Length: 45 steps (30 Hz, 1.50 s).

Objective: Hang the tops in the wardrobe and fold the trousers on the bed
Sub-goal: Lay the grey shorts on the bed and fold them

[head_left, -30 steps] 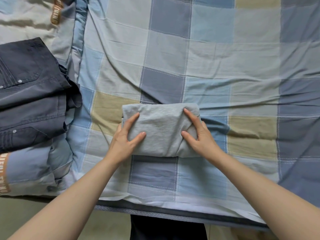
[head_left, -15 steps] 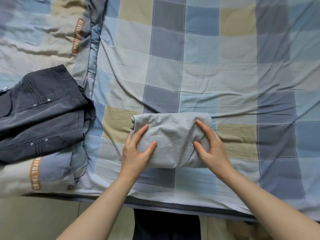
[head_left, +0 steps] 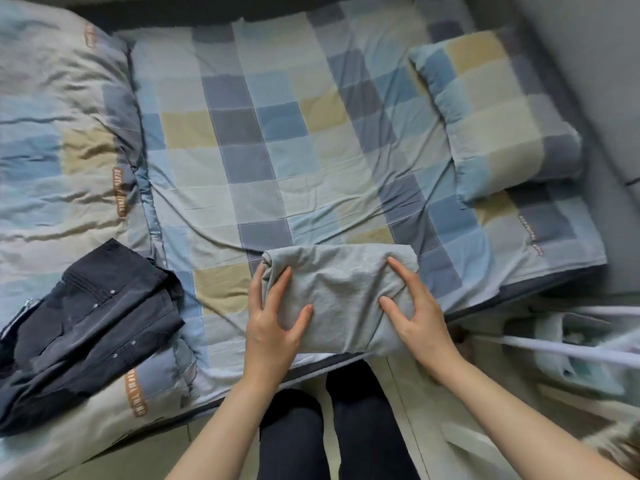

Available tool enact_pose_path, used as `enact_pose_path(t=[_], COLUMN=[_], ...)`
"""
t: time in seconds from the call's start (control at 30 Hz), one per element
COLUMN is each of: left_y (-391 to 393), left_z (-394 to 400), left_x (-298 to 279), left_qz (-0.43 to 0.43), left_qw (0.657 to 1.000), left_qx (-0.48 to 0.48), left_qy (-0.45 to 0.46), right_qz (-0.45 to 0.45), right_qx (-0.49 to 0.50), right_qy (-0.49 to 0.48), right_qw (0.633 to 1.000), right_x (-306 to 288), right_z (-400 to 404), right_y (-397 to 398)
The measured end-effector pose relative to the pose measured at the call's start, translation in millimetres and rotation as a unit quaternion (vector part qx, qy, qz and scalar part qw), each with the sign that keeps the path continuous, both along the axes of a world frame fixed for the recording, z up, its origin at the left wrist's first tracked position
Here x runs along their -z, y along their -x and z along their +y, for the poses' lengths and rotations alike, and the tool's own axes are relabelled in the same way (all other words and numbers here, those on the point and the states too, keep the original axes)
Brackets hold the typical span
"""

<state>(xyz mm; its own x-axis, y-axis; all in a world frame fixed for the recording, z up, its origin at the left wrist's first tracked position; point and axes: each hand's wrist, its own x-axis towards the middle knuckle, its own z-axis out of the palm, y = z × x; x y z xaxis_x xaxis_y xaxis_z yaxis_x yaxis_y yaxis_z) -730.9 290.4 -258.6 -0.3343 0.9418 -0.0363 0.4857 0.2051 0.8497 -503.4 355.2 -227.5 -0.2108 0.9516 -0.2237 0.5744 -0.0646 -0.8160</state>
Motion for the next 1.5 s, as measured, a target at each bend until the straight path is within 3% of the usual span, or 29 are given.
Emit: enact_pose_path(t=[0.2,0.4,0.7,1.0,1.27,1.5], left_y=[3,-21,-119,-244,-347,-440], left_z=[-17,-34,-80,-209,-357,-479], left_x=[-68,-114,-151,-175,-169,-163], left_qz=[0.011,0.006,-0.002,-0.031,-0.055,-0.053], left_qw=[0.988,0.966,0.888,0.772,0.655,0.529], left_qx=[0.139,0.253,0.458,0.633,0.754,0.846], left_qy=[-0.067,-0.06,-0.046,-0.047,0.002,0.04], right_qz=[0.004,0.042,0.028,0.054,0.058,0.051], right_qx=[0.128,0.253,0.441,0.62,0.754,0.866], right_qy=[-0.028,-0.04,-0.073,-0.074,-0.065,-0.08], right_qw=[0.991,0.966,0.894,0.779,0.651,0.49], right_x=[-69,-117,-153,-167,-166,-165], right_z=[-80,-159,-296,-493,-670,-785], right_y=[-9,-25,-79,-125,-148,-156])
